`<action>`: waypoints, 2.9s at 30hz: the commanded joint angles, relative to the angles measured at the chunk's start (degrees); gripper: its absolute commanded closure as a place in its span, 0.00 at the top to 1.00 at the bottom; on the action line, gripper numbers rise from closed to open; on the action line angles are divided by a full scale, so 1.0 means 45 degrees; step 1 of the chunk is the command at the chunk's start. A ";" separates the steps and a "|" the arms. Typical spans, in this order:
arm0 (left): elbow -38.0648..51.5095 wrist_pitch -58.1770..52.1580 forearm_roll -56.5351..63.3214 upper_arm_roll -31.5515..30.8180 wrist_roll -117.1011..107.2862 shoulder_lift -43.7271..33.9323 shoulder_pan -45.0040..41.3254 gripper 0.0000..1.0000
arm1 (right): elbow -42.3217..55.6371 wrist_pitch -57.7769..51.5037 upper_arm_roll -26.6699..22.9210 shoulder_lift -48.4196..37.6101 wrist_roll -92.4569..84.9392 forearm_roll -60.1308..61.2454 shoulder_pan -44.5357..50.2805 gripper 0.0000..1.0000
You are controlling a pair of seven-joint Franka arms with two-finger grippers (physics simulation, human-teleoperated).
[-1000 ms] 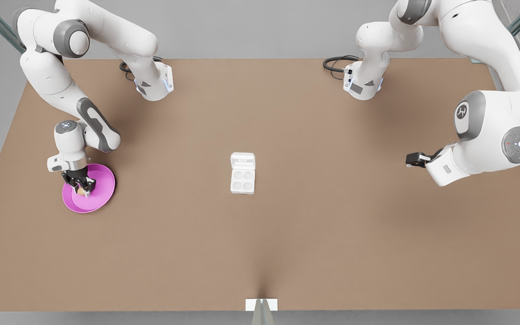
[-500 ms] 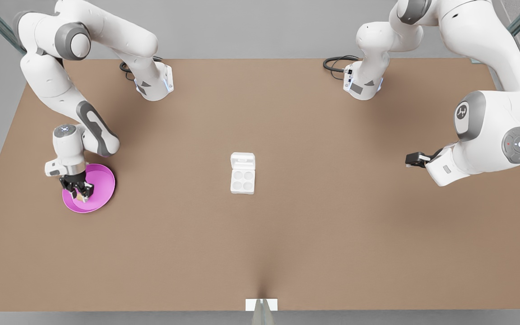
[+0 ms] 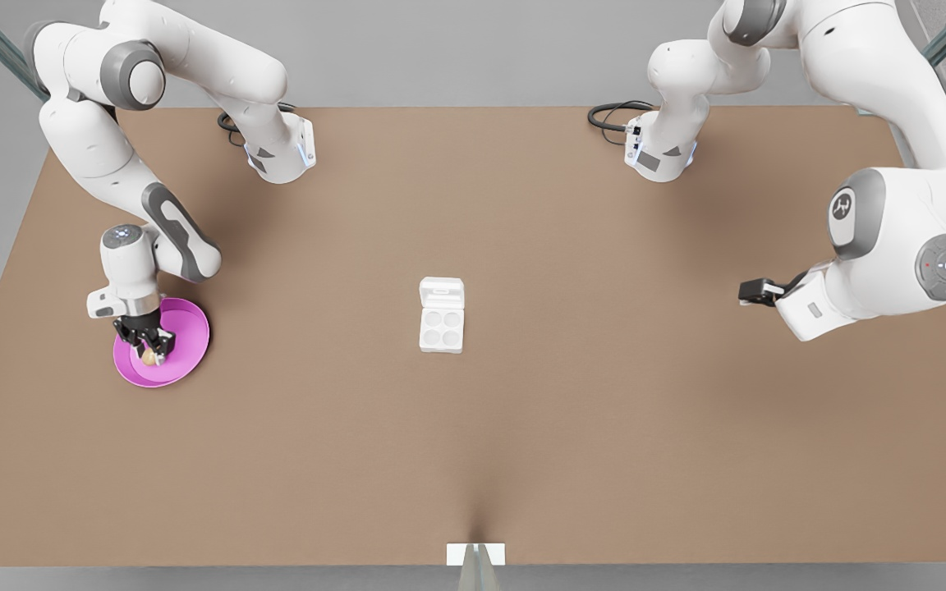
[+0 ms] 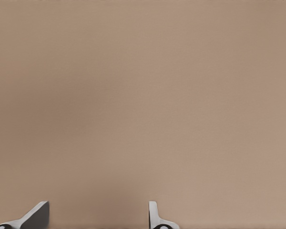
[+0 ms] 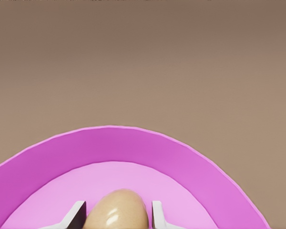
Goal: Pack egg into the box and close the box lid
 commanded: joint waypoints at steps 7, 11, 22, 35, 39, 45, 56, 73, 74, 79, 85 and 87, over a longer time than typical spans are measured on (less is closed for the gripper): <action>0.0019 0.0001 -0.0004 0.0000 0.0000 0.0000 0.0000 1.00 | 0.0083 -0.0058 0.0020 -0.0176 -0.0016 -0.0020 0.0000 0.45; 0.0019 0.0001 -0.0004 0.0000 0.0000 0.0000 0.0000 1.00 | 0.0649 -0.1933 0.0195 -0.0918 -0.0055 0.0000 0.0000 0.55; 0.0019 0.0001 -0.0004 0.0000 0.0000 0.0019 0.0000 1.00 | 0.2856 -0.8885 0.0957 -0.2734 0.0296 0.0000 0.0000 0.64; 0.0019 0.0001 -0.0004 0.0273 0.0000 0.0176 0.0020 1.00 | 0.4849 -1.2715 0.2422 -0.2540 1.2621 -0.0996 0.8906 0.63; 0.0019 0.0021 0.0015 0.0293 0.0000 0.0273 0.0020 1.00 | 0.6236 -1.2481 0.2441 -0.1543 1.2621 0.0683 1.0488 0.63; 0.0019 -0.1600 0.0151 -0.2245 -0.0175 -0.0156 -0.0117 1.00 | 0.6294 -1.7771 0.1992 -0.4530 0.9907 -0.0097 0.7854 1.00; 0.1132 0.4354 -0.0004 -0.4434 -1.0955 0.3632 -0.7831 0.73 | 0.6118 -2.1777 0.0564 -0.8672 0.0921 0.0332 0.4668 1.00; 0.0957 0.7423 0.1304 -0.4297 -1.1992 0.6640 -0.8848 0.69 | 0.7095 -2.1973 0.2149 -0.7891 0.0902 -0.0156 0.3906 1.00; 0.0937 0.7423 0.1441 -0.4277 -1.1992 0.6680 -0.8809 0.69 | 0.7095 -2.1973 0.2148 -0.7891 0.0902 -0.0156 0.3906 1.00; 0.0957 0.7442 0.1578 -0.4082 -1.1992 0.6699 -0.8711 0.69 | 0.7115 -2.2031 0.2148 -0.7891 0.0902 -0.0137 0.3906 1.00; 0.0957 0.8341 0.1519 -0.4082 -1.2031 0.6718 -0.8574 0.69 | 0.7115 -2.2168 0.2168 -0.7891 0.0902 -0.0137 0.3926 1.00; 0.0957 0.8887 0.1500 -0.4063 -1.2051 0.6816 -0.8535 0.69 | 0.7115 -2.2168 0.2168 -0.7891 0.0902 -0.0137 0.3926 1.00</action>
